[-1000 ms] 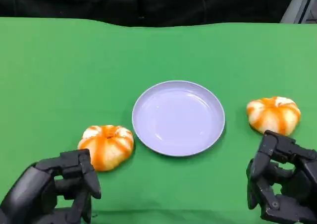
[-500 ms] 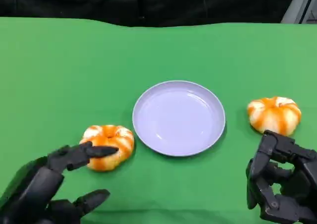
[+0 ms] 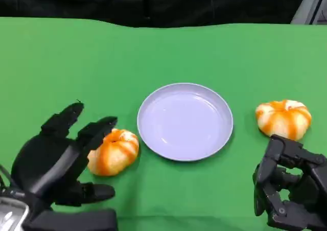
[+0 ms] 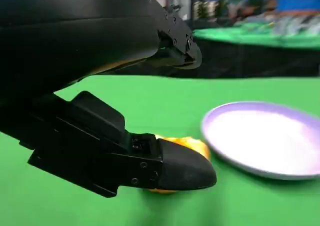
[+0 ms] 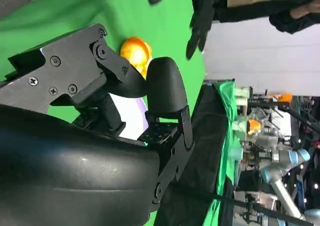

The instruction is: Grasp the bread from the table and place it into the plate.

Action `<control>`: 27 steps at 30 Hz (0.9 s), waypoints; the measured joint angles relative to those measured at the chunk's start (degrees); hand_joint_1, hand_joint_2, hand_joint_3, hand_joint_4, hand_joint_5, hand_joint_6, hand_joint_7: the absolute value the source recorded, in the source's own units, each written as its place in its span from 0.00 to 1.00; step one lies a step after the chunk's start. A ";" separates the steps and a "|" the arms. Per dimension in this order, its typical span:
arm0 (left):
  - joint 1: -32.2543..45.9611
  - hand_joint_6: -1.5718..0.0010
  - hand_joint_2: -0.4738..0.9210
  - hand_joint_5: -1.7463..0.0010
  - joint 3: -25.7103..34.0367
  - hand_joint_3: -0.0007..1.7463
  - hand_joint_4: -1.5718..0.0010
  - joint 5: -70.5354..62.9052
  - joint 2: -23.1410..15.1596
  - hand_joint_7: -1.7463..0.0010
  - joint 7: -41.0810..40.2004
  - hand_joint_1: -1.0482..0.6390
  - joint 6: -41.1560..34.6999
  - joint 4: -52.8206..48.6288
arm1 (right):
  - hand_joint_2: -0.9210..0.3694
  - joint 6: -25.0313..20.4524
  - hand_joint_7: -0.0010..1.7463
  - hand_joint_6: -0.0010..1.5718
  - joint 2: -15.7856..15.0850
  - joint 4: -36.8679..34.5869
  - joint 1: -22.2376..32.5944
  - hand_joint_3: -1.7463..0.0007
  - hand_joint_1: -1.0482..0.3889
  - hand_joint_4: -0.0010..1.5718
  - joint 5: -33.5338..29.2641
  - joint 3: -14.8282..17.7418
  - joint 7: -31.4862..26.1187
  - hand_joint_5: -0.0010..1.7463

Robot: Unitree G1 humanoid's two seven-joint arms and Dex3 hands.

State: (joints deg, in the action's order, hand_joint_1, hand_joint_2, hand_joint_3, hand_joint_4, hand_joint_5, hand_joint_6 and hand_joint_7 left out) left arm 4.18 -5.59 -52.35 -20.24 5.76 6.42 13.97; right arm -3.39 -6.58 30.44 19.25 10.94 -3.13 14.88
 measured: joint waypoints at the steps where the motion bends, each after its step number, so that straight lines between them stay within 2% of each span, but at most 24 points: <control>1: -1.51 0.89 1.00 1.00 -0.82 0.26 1.00 -0.64 -0.03 1.00 0.00 0.01 -1.02 -1.90 | 0.22 -0.10 0.95 0.42 0.01 0.07 0.13 0.37 0.67 0.53 0.00 -0.01 -0.02 1.00; 7: -8.96 0.89 1.00 1.00 -5.79 0.28 1.00 -2.72 -0.03 0.99 -0.09 0.01 -5.29 -13.32 | 0.21 -0.43 0.96 0.42 0.09 0.35 0.54 0.37 0.67 0.53 0.00 -0.33 -0.04 1.00; 16: -16.41 0.87 1.00 1.00 -11.52 0.29 1.00 -2.22 1.34 0.99 -4.12 0.04 -7.52 -27.02 | 0.21 -0.44 0.96 0.41 0.13 1.65 1.07 0.38 0.65 0.53 -0.15 -0.93 -0.62 1.00; 27: -21.09 0.86 1.00 1.00 -16.81 0.31 1.00 -1.16 3.76 0.99 -5.96 0.05 -9.70 -34.07 | 0.20 -1.05 0.95 0.42 0.12 2.68 1.45 0.39 0.64 0.52 -0.15 -1.60 -1.19 1.00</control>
State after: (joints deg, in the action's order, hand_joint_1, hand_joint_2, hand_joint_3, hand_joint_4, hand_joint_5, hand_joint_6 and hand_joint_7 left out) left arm -16.90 -22.39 -53.51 -16.49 -0.20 -3.28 -20.09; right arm -4.44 -6.46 33.13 20.70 10.79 -4.73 13.69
